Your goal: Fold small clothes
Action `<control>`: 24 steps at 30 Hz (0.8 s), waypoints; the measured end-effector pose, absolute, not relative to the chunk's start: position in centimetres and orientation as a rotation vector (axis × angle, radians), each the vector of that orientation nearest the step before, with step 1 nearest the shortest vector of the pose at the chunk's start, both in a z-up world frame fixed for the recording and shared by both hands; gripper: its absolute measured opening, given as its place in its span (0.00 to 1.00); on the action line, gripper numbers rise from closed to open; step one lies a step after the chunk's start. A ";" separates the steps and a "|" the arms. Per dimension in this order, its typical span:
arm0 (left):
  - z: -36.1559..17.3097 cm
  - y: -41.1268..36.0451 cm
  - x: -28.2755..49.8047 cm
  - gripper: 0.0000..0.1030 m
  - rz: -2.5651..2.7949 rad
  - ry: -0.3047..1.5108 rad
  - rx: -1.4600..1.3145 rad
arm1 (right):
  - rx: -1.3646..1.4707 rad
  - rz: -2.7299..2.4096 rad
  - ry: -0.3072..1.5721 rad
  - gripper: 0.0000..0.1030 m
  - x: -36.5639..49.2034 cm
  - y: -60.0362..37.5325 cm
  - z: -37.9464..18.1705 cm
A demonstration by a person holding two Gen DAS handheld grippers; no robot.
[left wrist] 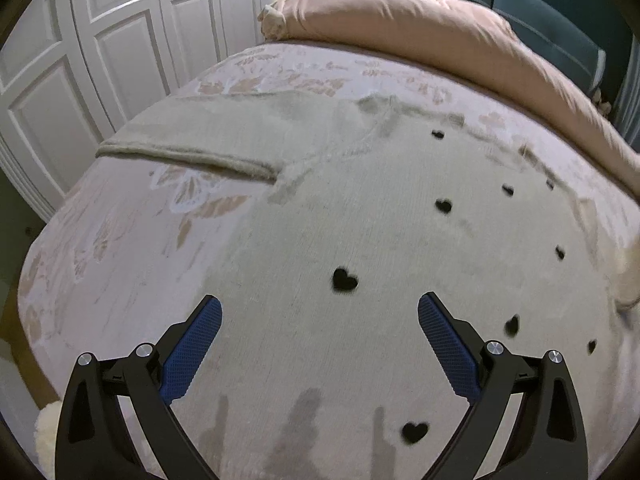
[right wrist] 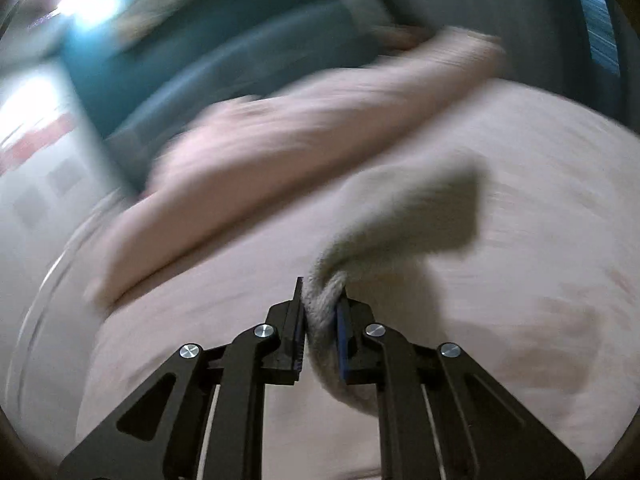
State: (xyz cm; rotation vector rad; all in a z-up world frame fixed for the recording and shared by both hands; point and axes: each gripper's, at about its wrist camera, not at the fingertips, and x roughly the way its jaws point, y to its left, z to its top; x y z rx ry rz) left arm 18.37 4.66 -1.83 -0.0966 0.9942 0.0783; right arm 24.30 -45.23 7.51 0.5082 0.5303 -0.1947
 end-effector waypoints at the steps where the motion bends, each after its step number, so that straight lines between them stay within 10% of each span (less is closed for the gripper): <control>1: -1.5 4.6 18.7 0.93 0.075 0.985 -0.108 | 0.461 -0.094 0.542 0.12 25.1 -40.9 8.0; 9: -0.6 5.0 21.4 0.94 -0.025 0.989 -0.244 | 0.144 0.180 0.863 0.30 27.4 -18.0 -3.1; 13: -2.9 5.6 24.5 0.94 -0.089 1.063 -0.346 | 0.331 0.117 0.874 0.51 23.2 -21.5 -3.8; 20: -8.0 6.9 28.4 0.94 -0.094 1.142 -0.712 | 0.607 -0.115 0.871 0.58 15.6 -33.3 -5.0; 24: -7.8 5.5 30.0 0.73 -0.106 1.121 -0.697 | 0.788 -0.171 0.863 0.61 16.5 -37.0 -6.3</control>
